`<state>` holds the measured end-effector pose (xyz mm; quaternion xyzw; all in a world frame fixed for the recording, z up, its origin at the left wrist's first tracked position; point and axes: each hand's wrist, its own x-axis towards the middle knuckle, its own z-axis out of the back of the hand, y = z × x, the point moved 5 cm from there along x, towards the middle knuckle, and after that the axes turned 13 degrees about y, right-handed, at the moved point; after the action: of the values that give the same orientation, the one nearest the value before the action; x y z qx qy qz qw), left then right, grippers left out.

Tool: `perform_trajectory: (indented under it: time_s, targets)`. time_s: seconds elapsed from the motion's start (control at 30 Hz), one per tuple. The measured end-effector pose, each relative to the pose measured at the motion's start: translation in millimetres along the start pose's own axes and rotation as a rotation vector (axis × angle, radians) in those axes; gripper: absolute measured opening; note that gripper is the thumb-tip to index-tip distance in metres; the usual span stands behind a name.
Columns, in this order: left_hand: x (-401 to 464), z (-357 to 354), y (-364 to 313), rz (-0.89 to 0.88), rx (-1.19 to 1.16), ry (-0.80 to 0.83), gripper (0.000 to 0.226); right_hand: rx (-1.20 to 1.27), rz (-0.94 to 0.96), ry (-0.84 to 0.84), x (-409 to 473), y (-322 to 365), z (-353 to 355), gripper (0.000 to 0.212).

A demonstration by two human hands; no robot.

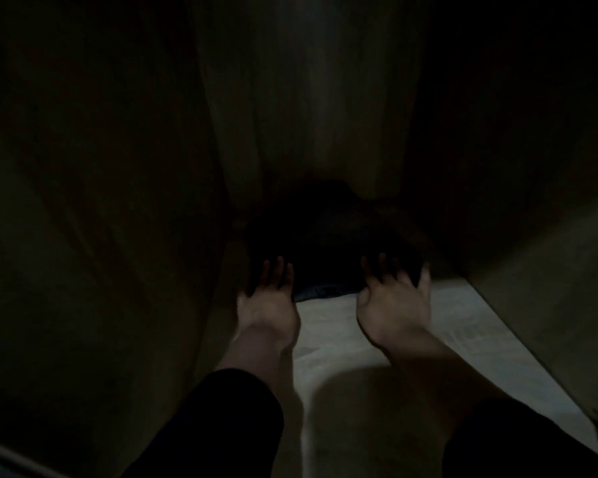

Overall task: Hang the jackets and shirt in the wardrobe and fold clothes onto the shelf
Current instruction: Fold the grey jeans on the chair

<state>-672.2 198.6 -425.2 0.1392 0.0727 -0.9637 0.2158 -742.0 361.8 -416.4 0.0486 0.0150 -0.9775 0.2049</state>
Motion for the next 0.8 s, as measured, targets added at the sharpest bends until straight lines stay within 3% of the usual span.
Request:
perform_trajectory:
  time_s: [0.3,0.43,0.57,0.8]
  targets:
    - [68.9,-1.0,13.0,-0.037,-0.009,-0.007,0.076,0.083,0.012,0.011,38.2,14.5,-6.1,0.061]
    - [68.6,4.4,10.4,-0.017,0.037,0.06,0.067,0.09,0.039,0.084,35.6,14.3,-4.5,0.06]
    - [37.7,18.7,7.1,0.021,0.047,0.113,0.059,0.121,0.07,0.257,14.1,6.1,16.1,0.058]
    - [-72.4,74.4,5.8,0.005,0.036,0.09,0.067,0.013,0.054,0.274,-53.2,-4.3,87.3,0.064]
